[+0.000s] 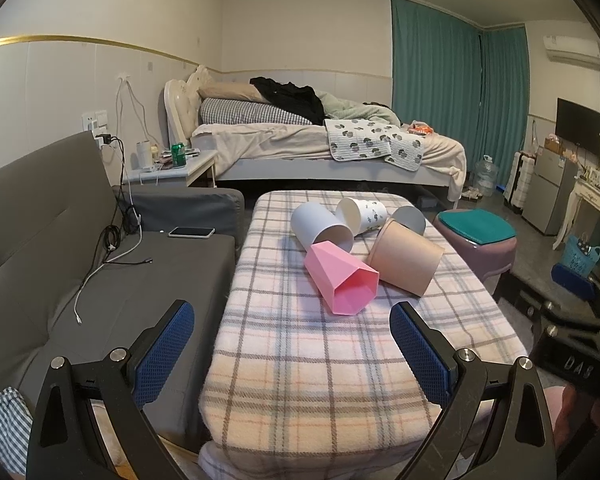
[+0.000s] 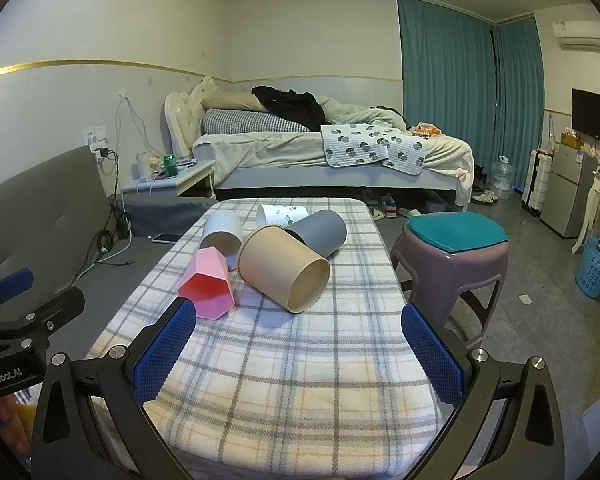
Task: Flip cup upside down
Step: 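Reach the right gripper to the tan kraft cup and close on it, then lift the tan kraft cup with the right gripper toward the left gripper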
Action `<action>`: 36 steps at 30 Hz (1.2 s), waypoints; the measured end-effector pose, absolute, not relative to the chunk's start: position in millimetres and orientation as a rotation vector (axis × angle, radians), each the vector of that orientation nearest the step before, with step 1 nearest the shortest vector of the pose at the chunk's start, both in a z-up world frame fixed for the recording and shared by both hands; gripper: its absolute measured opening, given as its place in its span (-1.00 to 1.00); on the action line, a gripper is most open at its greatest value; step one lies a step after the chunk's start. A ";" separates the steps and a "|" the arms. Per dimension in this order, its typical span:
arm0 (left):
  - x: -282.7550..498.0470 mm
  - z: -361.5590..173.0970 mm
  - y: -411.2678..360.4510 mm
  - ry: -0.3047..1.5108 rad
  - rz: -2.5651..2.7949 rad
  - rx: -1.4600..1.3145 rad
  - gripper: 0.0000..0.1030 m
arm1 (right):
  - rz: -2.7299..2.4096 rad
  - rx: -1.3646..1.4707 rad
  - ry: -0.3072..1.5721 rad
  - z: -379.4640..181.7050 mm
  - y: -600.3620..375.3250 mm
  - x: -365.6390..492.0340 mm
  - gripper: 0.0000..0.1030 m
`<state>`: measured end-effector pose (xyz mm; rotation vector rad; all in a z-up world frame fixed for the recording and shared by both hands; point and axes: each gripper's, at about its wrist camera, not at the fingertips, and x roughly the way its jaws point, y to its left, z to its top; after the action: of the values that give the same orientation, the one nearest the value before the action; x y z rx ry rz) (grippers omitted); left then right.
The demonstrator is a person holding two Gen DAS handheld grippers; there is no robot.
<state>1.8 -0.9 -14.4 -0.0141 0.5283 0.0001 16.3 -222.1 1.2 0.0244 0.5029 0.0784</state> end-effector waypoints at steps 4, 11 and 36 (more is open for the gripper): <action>14.7 -8.9 0.9 0.561 0.015 -0.042 0.97 | 0.123 0.036 0.527 3.9 -229.2 36.7 1.00; 52.0 -12.7 4.2 0.602 0.054 -0.053 0.97 | 0.254 -0.070 0.656 -7.3 -227.3 116.1 1.00; 119.7 -33.8 13.8 0.659 0.067 -0.119 0.97 | 0.417 -0.328 0.878 -71.3 -199.3 200.5 0.62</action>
<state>119.7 13.8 -33.8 -0.1193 0.6590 0.0669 200.5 -199.3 -71.3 -0.3278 0.8776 0.4175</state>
